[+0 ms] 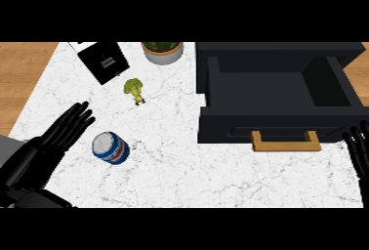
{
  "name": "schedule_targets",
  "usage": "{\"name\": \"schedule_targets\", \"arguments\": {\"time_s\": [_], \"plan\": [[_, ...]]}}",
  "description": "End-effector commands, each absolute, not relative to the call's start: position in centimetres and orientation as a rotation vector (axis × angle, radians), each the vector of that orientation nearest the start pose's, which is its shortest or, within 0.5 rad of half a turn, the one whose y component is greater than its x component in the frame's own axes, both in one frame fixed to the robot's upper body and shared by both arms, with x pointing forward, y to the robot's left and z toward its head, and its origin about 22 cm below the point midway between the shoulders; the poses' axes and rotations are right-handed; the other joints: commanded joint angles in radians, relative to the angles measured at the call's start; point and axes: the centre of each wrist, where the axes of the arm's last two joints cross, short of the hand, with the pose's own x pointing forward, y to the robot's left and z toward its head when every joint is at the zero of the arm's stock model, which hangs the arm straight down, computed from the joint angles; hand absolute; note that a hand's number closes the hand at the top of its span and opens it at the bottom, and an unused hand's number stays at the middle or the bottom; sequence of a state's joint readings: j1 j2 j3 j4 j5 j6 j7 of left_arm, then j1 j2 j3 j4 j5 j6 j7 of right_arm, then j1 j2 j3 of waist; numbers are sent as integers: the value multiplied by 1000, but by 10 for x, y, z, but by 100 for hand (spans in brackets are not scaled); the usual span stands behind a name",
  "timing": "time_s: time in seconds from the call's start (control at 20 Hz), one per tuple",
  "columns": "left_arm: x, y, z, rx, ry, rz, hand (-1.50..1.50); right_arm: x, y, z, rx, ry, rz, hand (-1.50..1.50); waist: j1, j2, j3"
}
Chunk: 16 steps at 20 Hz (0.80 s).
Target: Pick up the can, place it into the drawer and close the drawer
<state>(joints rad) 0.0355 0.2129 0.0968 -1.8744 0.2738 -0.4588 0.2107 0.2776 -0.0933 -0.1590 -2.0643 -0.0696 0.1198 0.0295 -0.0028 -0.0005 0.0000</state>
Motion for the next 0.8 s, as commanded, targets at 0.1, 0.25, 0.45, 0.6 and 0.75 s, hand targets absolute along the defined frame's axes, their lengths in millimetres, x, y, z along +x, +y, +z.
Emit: {"name": "schedule_targets", "arguments": {"time_s": [0.1,0.25,0.45,0.6,0.75], "plan": [[248,300,57,-255,-1617,-356,-150,157,-286,80,-167,-1792,21,-150,-2,1,0],[241,278,41,-238,-1612,-365,-150,155,-299,89,-182,-1791,5,-150,-1,0,0],[253,299,23,-216,-1607,-352,-150,154,-292,72,-182,-1768,25,-150,-2,0,0],[261,320,13,-196,-1613,-343,-150,150,-303,77,-165,-1796,17,-150,-5,1,0],[242,326,13,-202,-1594,-359,-150,184,-301,80,-172,-1792,27,-150,4,0,0]]}}
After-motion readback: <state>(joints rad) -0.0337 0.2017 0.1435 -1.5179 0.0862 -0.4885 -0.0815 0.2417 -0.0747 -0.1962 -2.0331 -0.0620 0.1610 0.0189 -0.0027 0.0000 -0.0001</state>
